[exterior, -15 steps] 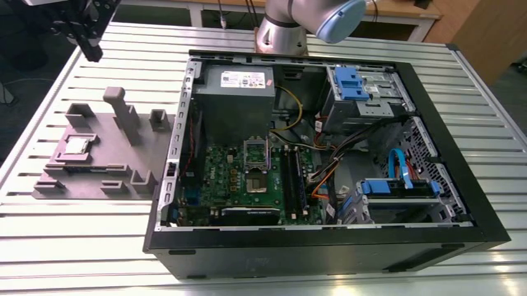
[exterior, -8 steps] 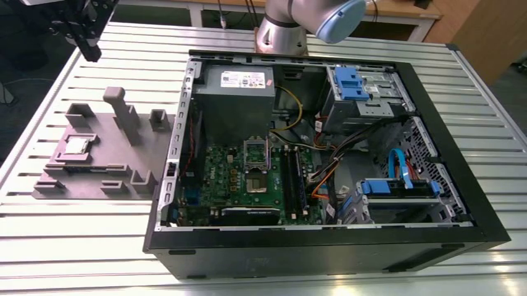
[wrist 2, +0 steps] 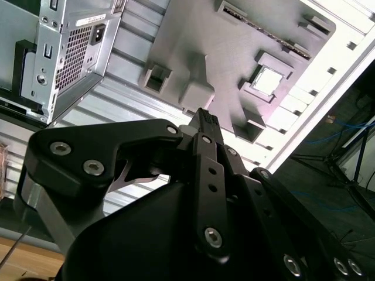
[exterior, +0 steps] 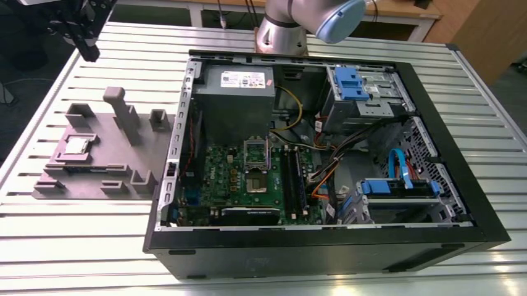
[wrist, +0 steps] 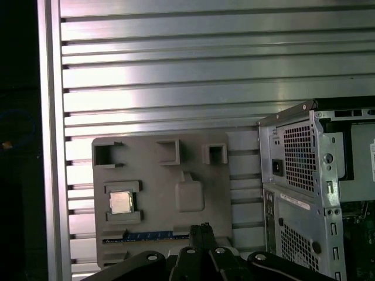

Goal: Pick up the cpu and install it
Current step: 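Reach for the cpu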

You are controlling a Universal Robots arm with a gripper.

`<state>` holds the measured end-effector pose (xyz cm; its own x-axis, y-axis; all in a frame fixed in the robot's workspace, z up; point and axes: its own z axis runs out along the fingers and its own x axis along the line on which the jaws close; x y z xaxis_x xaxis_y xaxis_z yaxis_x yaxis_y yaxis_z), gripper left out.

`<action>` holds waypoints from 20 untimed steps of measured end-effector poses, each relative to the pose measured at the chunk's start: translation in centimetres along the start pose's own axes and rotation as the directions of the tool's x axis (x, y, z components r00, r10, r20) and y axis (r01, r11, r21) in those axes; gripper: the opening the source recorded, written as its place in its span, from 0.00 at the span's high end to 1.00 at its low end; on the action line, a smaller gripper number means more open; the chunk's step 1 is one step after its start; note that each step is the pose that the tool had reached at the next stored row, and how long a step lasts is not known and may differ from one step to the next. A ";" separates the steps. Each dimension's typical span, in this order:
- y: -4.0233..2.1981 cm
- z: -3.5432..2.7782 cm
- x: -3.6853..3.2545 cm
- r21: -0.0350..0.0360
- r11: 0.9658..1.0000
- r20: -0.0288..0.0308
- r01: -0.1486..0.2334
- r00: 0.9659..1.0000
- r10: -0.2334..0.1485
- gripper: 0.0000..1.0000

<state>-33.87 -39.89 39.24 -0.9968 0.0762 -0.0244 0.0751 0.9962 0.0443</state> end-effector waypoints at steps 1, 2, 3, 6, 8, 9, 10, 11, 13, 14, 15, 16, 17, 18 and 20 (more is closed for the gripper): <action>0.00 0.00 0.02 0.000 1.000 0.000 0.000 1.000 0.000 0.89; 0.00 0.00 0.04 0.000 1.000 0.000 0.000 1.000 0.000 0.89; -0.01 0.00 0.07 0.000 1.000 0.000 0.000 1.000 0.000 0.89; -0.01 0.00 0.17 0.000 1.000 0.000 0.000 1.000 0.000 0.89; -0.02 0.00 0.25 0.000 1.000 0.000 0.000 1.000 0.000 0.89; -0.02 -0.01 0.29 0.000 1.000 0.000 0.000 1.000 0.000 0.89; -0.02 -0.01 0.32 0.000 1.000 0.000 0.000 1.000 0.000 0.89; -0.03 -0.01 0.34 0.000 1.000 0.000 0.000 1.000 0.000 0.89; -0.03 -0.01 0.44 0.000 1.000 0.000 0.000 1.000 0.000 0.89; -0.04 -0.01 0.48 0.000 1.000 0.000 0.000 1.000 0.000 0.89; -0.04 -0.02 0.52 0.000 1.000 0.000 0.000 1.000 0.000 0.89; -0.04 -0.02 0.54 0.000 1.000 0.000 0.000 1.000 0.000 0.89; -0.04 -0.01 0.57 0.000 1.000 0.000 0.000 1.000 0.000 0.89; -0.05 -0.01 0.60 0.000 1.000 0.000 0.000 1.000 0.000 0.89; -0.05 -0.02 0.70 0.000 1.000 0.000 0.000 1.000 0.000 0.89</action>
<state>-34.57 -39.89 39.24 -0.9968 0.0763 -0.0245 0.0752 0.9962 0.0444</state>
